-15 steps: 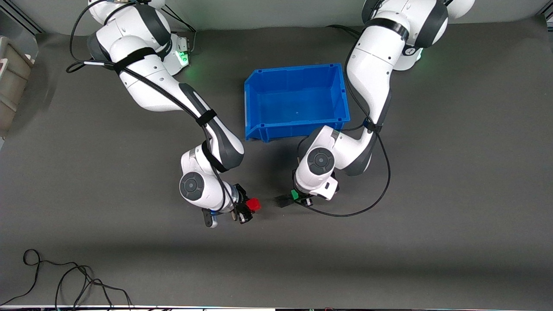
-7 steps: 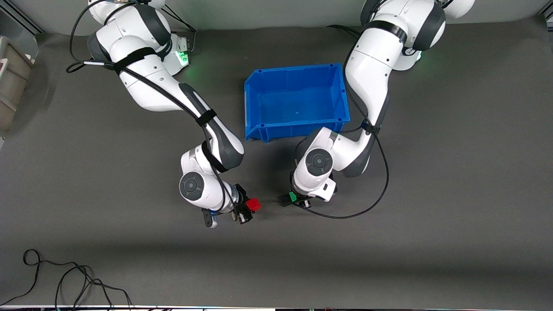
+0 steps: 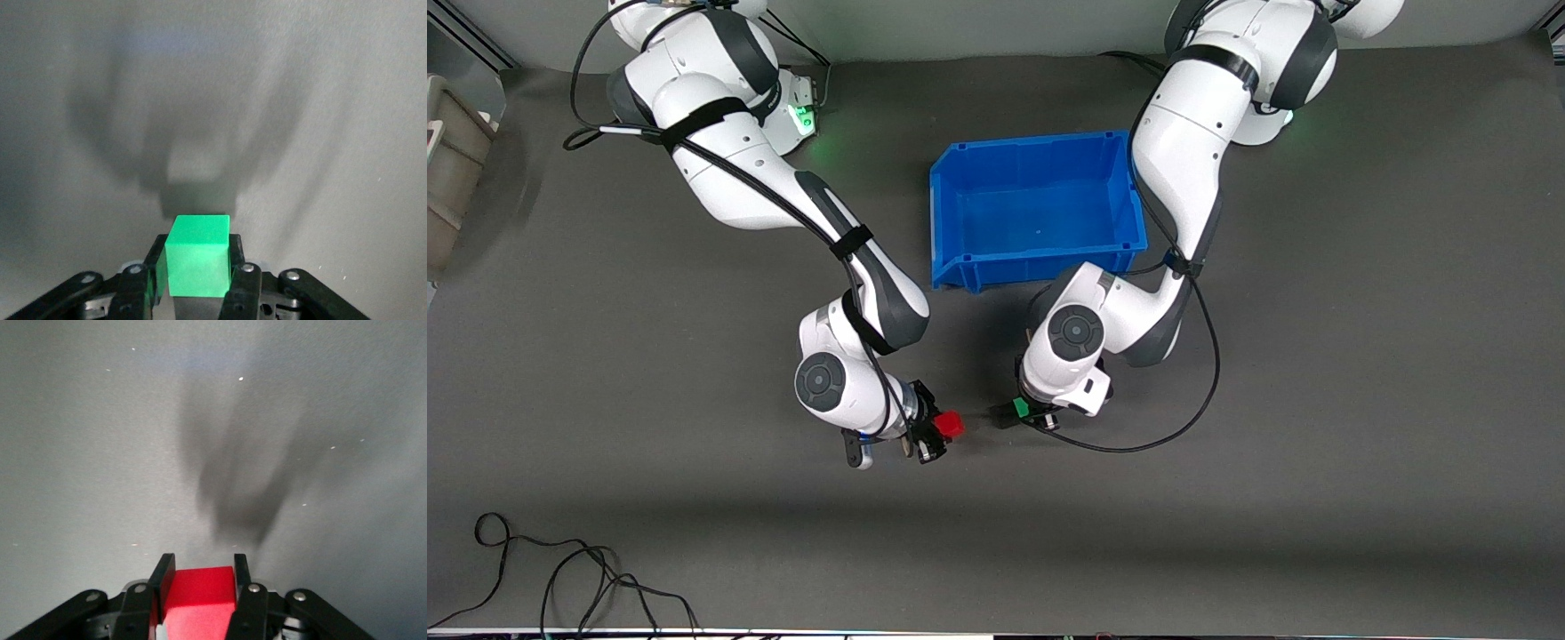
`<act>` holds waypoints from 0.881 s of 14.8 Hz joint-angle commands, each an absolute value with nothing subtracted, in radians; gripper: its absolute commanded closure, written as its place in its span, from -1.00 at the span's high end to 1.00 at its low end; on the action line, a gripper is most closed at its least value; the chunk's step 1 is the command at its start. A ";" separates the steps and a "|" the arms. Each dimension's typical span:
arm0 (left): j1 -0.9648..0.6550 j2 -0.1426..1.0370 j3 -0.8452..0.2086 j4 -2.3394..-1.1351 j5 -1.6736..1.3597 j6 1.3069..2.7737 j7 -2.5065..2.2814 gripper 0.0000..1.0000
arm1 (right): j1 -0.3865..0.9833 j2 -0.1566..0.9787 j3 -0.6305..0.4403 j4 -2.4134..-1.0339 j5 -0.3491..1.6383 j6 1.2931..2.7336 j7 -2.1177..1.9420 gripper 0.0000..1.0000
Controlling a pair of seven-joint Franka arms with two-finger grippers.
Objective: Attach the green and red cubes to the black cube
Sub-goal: 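Press the red cube and the green cube against the black cube's sides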
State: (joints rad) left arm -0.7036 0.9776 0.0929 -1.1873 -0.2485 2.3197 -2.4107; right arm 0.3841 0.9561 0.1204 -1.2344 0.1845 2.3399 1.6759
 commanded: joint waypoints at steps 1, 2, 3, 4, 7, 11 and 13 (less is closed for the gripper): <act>-0.733 1.002 0.107 -1.146 -0.247 2.356 -2.442 -1.00 | 0.420 0.986 0.107 -1.200 0.195 2.361 1.730 -1.00; -0.733 1.000 0.106 -1.146 -0.248 2.359 -2.442 -1.00 | 0.432 0.989 0.101 -1.203 0.193 2.361 1.730 -1.00; -0.735 1.000 0.106 -1.146 -0.249 2.359 -2.442 -1.00 | 0.433 0.994 0.101 -1.204 0.192 2.362 1.729 -1.00; -0.735 1.000 0.104 -1.140 -0.249 2.359 -2.444 -1.00 | 0.434 0.996 0.101 -1.203 0.190 2.362 1.729 -1.00; -0.735 1.000 0.101 -1.132 -0.249 2.359 -2.461 -1.00 | 0.437 0.999 0.101 -1.203 0.166 2.361 1.729 -1.00; -0.742 1.000 0.100 -1.131 -0.249 2.359 -2.464 -1.00 | 0.446 1.008 0.101 -1.201 0.146 2.362 1.729 -1.00; -0.742 1.000 0.100 -1.131 -0.249 2.359 -2.468 -1.00 | 0.446 1.008 0.101 -1.201 0.146 2.362 1.727 -1.00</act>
State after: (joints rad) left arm -0.7318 0.9806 0.0908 -1.1677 -0.2484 2.3597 -2.4349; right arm 0.4307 0.9884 0.1121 -1.2343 0.1648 2.3574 1.7053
